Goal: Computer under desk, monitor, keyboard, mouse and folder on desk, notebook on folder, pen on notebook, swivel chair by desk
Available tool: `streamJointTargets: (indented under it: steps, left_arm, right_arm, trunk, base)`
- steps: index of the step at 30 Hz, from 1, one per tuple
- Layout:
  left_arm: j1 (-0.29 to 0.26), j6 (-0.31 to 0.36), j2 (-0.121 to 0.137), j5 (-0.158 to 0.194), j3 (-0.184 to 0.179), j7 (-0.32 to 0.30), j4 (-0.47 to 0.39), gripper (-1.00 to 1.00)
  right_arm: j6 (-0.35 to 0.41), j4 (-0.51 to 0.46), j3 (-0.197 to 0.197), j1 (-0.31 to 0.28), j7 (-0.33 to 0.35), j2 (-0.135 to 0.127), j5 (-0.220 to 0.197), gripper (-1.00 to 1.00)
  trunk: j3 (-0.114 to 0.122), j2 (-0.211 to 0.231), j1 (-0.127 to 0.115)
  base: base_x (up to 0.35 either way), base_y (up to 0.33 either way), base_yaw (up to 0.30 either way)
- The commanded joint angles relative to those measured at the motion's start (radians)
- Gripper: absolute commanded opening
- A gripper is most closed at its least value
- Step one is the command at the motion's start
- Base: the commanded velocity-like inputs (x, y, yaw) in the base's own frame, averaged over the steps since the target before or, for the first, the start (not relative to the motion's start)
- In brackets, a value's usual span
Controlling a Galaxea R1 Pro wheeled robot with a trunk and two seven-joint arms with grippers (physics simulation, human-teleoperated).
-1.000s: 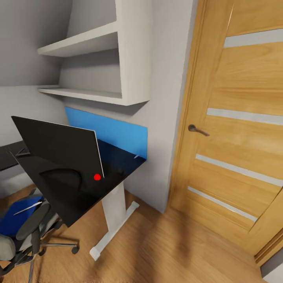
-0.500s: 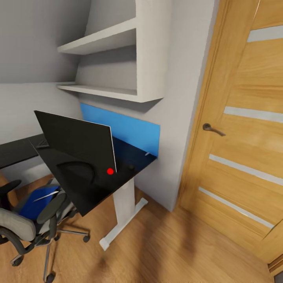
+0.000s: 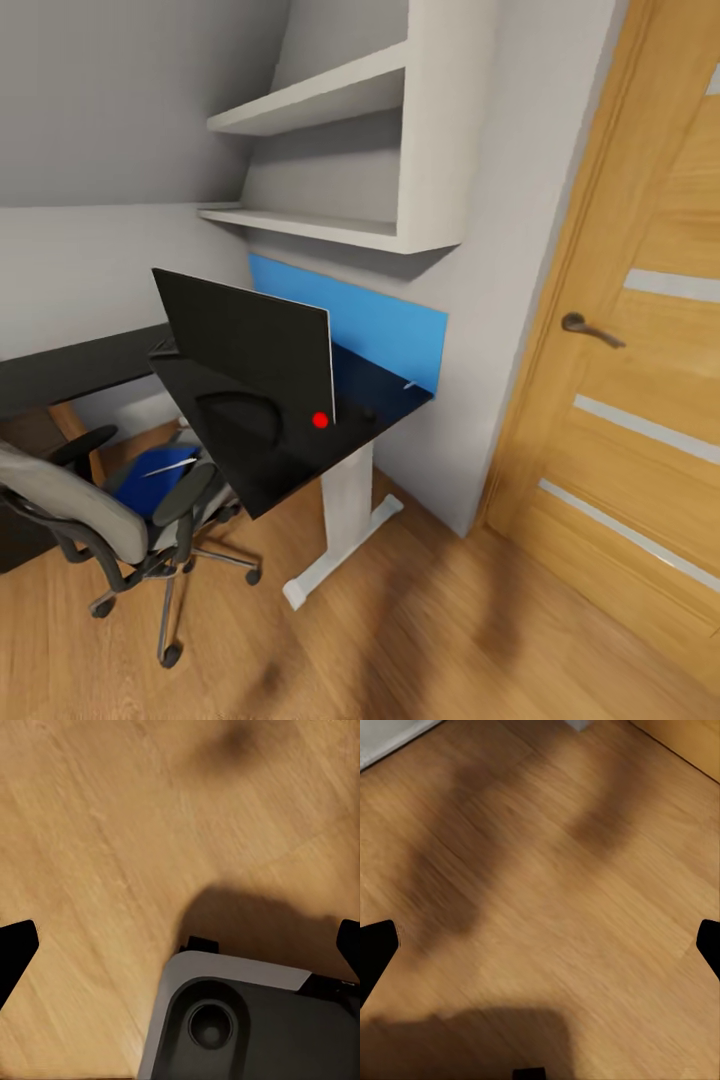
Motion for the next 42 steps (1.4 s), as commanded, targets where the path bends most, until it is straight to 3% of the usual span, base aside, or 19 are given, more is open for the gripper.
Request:
streamJointTargets:
  steps: [1, 19, 29, 42]
  left_arm:
    - [0.0, -0.003, 0.0, 0.006, -0.001, 0.0, -0.001, 1.0]
    - [0.0, -0.019, 0.0, 0.006, 0.0, 0.0, -0.001, 1.0]
    - [0.0, -0.02, 0.0, 0.006, 0.0, 0.0, -0.001, 1.0]
    - [0.0, -0.021, 0.0, 0.006, 0.0, 0.0, -0.001, 1.0]
  right_arm:
    - [-0.003, 0.0, -0.001, 0.0, -0.001, 0.0, 0.0, 1.0]
    - [-0.002, 0.001, -0.001, 0.0, -0.001, 0.0, 0.0, 1.0]
    - [-0.003, 0.001, -0.001, 0.0, 0.0, -0.002, -0.001, 1.0]
    - [-0.003, -0.001, -0.001, 0.0, 0.0, -0.001, -0.001, 1.0]
  trunk:
    - [-0.001, -0.001, 0.0]
    - [-0.002, -0.001, 0.0]
    - [-0.004, -0.001, 0.0]
    - [-0.011, -0.001, 0.0]
  base:
    - [-0.001, 0.0, 0.266]
    - [0.0, 0.0, 0.279]
    - [0.0, 0.0, 0.093]
    - [0.0, 0.0, 0.241]
